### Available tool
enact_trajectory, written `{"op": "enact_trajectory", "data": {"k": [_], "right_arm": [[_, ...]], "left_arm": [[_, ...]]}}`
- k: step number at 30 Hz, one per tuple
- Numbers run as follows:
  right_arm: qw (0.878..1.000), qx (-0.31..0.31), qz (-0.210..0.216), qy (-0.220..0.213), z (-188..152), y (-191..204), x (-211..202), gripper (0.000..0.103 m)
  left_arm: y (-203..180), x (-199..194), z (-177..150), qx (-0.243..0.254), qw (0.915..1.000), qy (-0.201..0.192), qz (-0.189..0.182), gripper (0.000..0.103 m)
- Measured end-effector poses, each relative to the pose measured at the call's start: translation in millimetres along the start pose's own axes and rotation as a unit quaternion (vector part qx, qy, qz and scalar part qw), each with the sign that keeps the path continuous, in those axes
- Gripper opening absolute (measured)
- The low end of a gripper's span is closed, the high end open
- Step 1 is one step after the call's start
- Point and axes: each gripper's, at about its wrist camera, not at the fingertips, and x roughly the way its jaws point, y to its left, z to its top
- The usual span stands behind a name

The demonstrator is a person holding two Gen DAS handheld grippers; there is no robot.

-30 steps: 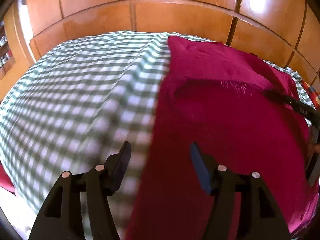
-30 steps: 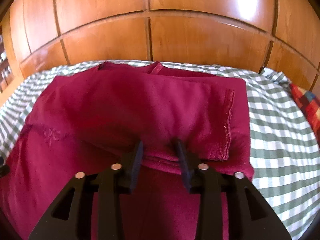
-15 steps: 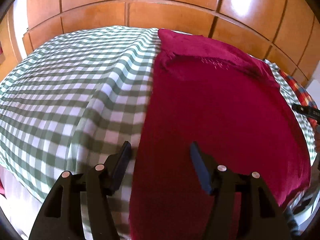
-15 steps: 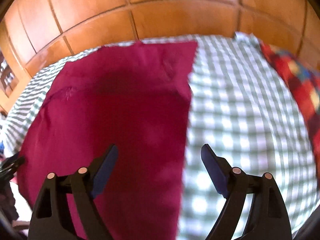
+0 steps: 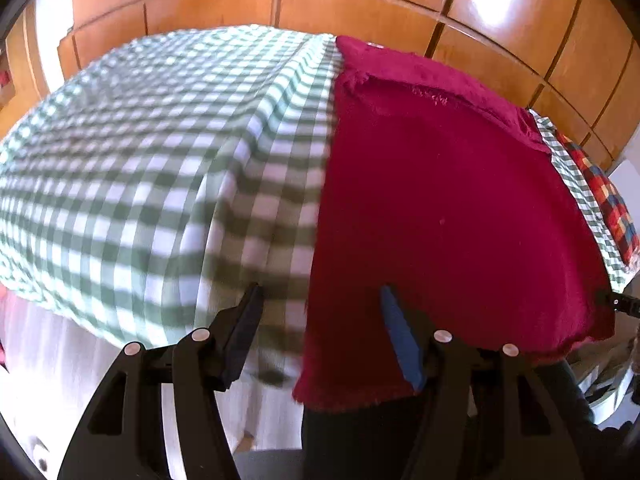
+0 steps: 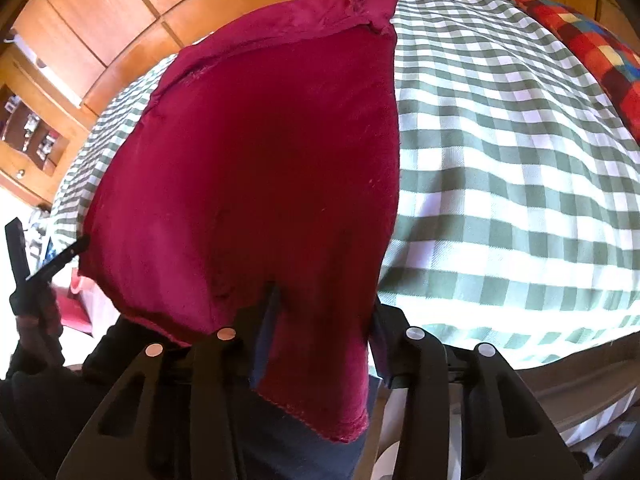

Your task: Fold small clothes

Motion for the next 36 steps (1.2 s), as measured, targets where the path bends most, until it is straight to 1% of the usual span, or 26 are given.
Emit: {"op": "enact_trajectory", "data": {"k": [1,2,3,4,5,6,8,10,12,14,15,17,21,24,25,27,28,29,30,31,32,33,34,36], "right_arm": [[1.0,-0.002,-0.004,0.002,1,1,1,0.028],[1.0,-0.006,-0.006,0.004,3,2,1,0.025],[1.0,-0.016,-0.008,0.006,5,5,2,0.017],[1.0,-0.026,-0.012,0.007,7,9,2,0.012],[0.999,-0.035,-0.015,0.008,9,13,2,0.011],[0.999,-0.044,-0.014,0.007,10,18,-1,0.009],[0.999,-0.046,0.005,-0.003,17,27,-9,0.009],[0.999,-0.032,0.034,-0.024,27,28,-22,0.009],[0.997,-0.011,0.064,-0.053,41,25,-35,0.009],[0.994,0.01,0.086,-0.073,56,21,-40,0.009],[0.992,0.021,0.092,-0.083,68,21,-37,0.009],[0.991,0.033,0.092,-0.092,84,14,-31,0.009],[0.99,0.075,0.079,-0.087,122,-15,-4,0.009],[0.991,0.091,0.064,-0.079,149,-29,18,0.009],[0.99,0.098,0.062,-0.077,159,-32,25,0.009],[0.99,0.103,0.062,-0.075,177,-37,37,0.009],[0.99,0.103,0.066,-0.076,183,-38,40,0.009],[0.989,0.107,0.072,-0.078,186,-39,41,0.011],[0.986,0.117,0.092,-0.08,190,-43,41,0.023],[0.983,0.125,0.11,-0.084,191,-45,37,0.049],[0.978,0.136,0.131,-0.094,189,-49,30,0.06],[0.975,0.142,0.136,-0.107,186,-52,23,0.076],[0.973,0.143,0.135,-0.125,180,-56,13,0.083],[0.971,0.144,0.134,-0.132,167,-64,3,0.083]], "left_arm": [[2,1,-3,-0.009,0.9999,0.009,-0.009,0.052],[2,2,-6,-0.01,0.9997,0.017,-0.015,0.04],[0,2,-8,-0.005,0.9996,0.021,-0.016,0.035],[-3,2,-11,0.002,0.9997,0.02,-0.015,0.026],[-6,1,-12,0.01,0.9996,0.021,-0.013,0.015],[-8,1,-13,0.015,0.9996,0.022,-0.014,0.008],[-8,-6,-8,0.009,0.9992,0.02,-0.032,0.006],[-1,-18,1,-0.014,0.9975,0.009,-0.069,0.006],[8,-31,16,-0.043,0.9925,-0.011,-0.114,0.006],[12,-38,31,-0.058,0.9879,-0.029,-0.141,0.006],[13,-40,40,-0.062,0.9858,-0.037,-0.151,0.006],[13,-39,62,-0.068,0.9817,-0.05,-0.171,0.006],[4,-12,110,-0.064,0.9803,-0.051,-0.18,0.006],[-3,19,144,-0.062,0.9831,-0.041,-0.167,0.006],[-5,27,149,-0.066,0.9837,-0.039,-0.163,0.006],[-7,51,172,-0.072,0.9847,-0.03,-0.156,0.007],[-10,60,180,-0.079,0.9858,-0.027,-0.146,0.013],[-7,67,189,-0.094,0.9853,-0.028,-0.14,0.024],[-2,71,194,-0.107,0.9837,-0.031,-0.141,0.033],[6,72,199,-0.13,0.9796,-0.041,-0.147,0.046],[13,70,200,-0.145,0.9764,-0.051,-0.151,0.053],[16,71,200,-0.151,0.9751,-0.055,-0.153,0.054],[21,69,196,-0.151,0.9748,-0.058,-0.153,0.054],[27,66,183,-0.141,0.977,-0.052,-0.151,0.054]]}}
